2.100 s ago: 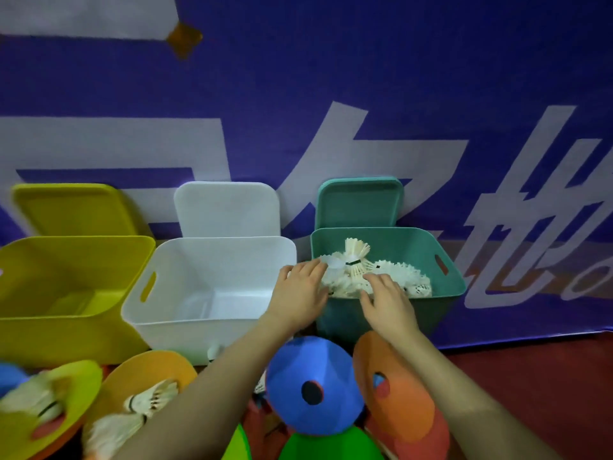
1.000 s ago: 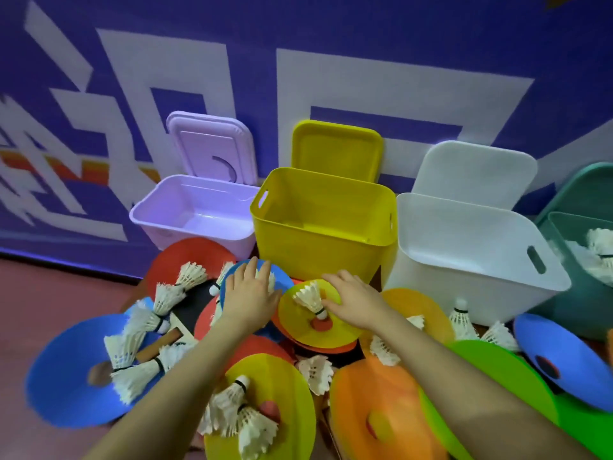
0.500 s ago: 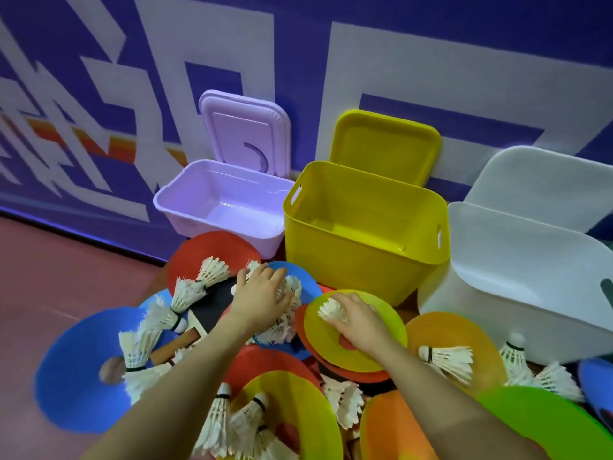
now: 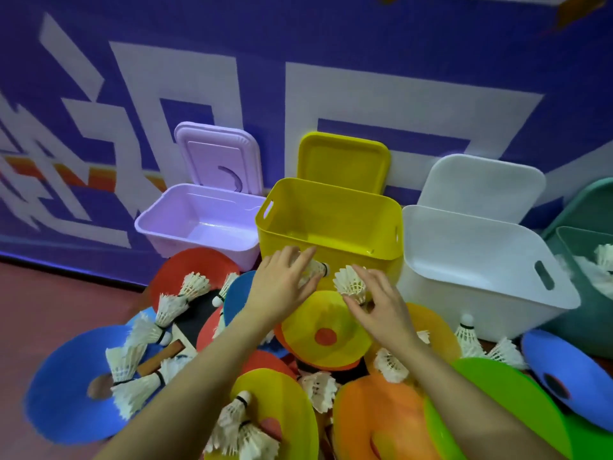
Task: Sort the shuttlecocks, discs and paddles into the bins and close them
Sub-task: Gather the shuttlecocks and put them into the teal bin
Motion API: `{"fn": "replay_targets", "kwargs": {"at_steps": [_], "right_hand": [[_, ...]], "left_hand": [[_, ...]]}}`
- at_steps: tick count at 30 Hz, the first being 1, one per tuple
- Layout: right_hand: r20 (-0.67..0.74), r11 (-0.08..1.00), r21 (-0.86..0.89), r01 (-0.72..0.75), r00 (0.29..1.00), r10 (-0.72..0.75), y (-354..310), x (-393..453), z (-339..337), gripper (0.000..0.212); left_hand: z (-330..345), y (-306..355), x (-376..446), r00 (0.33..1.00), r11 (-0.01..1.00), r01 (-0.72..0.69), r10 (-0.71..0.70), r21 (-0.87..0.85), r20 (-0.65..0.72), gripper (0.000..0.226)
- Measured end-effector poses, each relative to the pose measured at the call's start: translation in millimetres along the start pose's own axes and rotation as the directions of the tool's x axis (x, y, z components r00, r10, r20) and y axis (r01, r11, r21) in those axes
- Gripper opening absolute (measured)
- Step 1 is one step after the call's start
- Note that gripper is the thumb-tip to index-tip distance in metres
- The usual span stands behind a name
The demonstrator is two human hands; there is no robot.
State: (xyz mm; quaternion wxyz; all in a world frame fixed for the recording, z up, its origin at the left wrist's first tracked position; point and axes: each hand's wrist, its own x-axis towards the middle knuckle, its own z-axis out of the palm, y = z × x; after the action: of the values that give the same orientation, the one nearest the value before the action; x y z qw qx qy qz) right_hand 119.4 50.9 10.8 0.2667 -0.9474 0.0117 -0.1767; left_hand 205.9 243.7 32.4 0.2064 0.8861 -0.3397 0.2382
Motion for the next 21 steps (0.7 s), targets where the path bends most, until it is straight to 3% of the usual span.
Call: {"fn": "replay_targets", "kwargs": {"at_steps": [7,21], "right_hand": [[-0.191,0.996,-0.087,-0.024,0.982,0.007,50.4,-19.2,-90.1,0.057],[-0.358,0.947,-0.092,-0.308,0.898,0.257,262.5,-74.0,-278.0,0.057]], "left_hand": [[14.6,93.1,55.0,0.997,0.997,-0.075,0.075,0.001,0.026,0.048],[122.6,346.7,169.3,0.956,0.955,-0.273,0.283,-0.112,0.084,0.041]]}}
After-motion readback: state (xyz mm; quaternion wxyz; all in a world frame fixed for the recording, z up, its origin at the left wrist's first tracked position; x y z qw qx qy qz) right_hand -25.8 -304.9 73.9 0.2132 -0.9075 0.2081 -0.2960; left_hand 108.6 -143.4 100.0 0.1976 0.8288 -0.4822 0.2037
